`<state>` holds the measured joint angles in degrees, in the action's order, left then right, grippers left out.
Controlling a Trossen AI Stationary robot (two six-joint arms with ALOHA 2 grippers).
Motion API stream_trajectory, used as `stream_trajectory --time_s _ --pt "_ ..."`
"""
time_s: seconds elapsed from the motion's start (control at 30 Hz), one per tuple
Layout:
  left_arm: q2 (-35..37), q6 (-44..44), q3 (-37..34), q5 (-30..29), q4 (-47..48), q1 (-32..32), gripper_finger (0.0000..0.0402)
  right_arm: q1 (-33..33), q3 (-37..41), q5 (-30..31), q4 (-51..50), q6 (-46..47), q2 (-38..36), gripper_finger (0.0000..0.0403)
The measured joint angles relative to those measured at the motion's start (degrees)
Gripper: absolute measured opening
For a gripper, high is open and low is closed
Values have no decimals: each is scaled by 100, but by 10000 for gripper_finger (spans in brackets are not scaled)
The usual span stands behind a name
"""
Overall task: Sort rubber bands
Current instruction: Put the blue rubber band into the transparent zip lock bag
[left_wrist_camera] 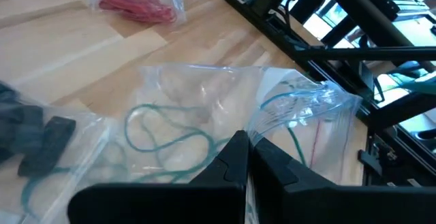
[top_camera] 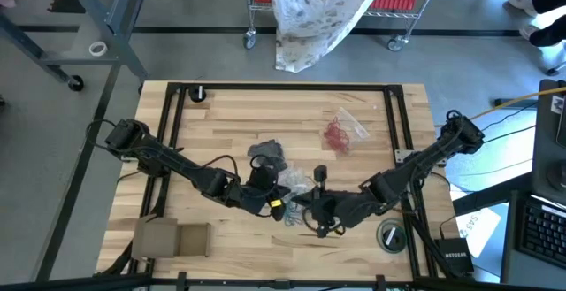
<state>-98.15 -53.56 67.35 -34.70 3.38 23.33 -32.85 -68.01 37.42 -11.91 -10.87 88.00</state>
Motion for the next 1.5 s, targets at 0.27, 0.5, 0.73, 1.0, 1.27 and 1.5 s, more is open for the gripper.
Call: stream_trajectory --time_s 0.27,0.5,0.73,1.0,1.27,1.5 --pt "18 -189 0 44 411 56 0 26 4 642 -432 -32 -369 0" --pt "8 -591 0 478 635 -191 0 25 2 232 -282 -275 -522 0" --pt "8 -611 0 1415 622 -625 0 25 2 81 27 -748 -524 0" --pt "24 -393 -1 2237 238 -875 0 75 261 -575 -127 -549 -322 0" --pt "36 -284 0 2280 -133 -855 0 188 334 -724 -320 236 202 0" --pt "63 -191 0 2153 -147 -838 0 201 334 -1021 -1070 1544 376 0"
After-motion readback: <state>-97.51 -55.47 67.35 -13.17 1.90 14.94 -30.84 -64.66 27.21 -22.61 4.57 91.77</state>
